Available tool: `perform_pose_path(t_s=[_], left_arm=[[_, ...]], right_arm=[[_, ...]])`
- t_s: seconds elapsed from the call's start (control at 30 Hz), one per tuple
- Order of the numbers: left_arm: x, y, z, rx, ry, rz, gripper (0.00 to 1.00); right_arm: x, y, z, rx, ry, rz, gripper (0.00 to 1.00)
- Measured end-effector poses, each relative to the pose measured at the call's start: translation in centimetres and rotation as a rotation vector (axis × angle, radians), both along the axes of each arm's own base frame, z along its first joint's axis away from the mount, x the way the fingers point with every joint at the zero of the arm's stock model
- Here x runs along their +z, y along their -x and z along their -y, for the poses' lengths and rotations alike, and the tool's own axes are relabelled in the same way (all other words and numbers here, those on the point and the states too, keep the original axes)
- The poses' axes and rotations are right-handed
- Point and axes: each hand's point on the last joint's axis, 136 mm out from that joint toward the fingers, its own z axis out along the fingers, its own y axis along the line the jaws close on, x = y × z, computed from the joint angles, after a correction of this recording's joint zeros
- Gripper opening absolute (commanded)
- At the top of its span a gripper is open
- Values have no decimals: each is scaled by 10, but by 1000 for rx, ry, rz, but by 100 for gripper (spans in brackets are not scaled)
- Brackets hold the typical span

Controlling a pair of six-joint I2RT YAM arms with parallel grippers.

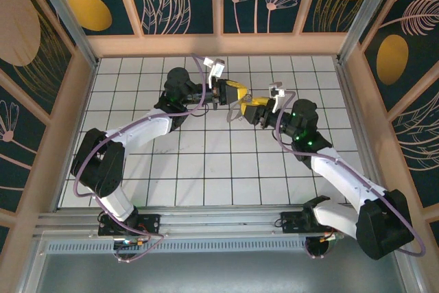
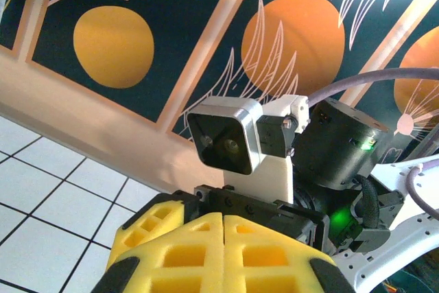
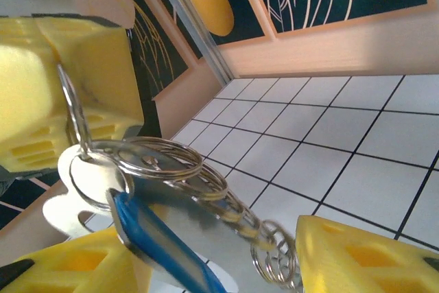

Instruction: Put the keys on the keyring

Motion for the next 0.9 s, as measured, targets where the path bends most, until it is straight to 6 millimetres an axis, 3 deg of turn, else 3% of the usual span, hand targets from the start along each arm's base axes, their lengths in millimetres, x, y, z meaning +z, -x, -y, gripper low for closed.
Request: perform_pose_path(t_s=[0.3, 0.5, 0.9], left_arm=[[1, 0, 0, 1, 2, 3, 0], [2, -5, 0, 29, 8, 3, 0], [-2, -9, 0, 80, -18, 19, 0]], right_arm=[[5, 1, -2, 17, 10, 30, 18], [13, 8, -2, 28, 10, 61, 0], [8, 10, 4, 2, 62, 27, 0]])
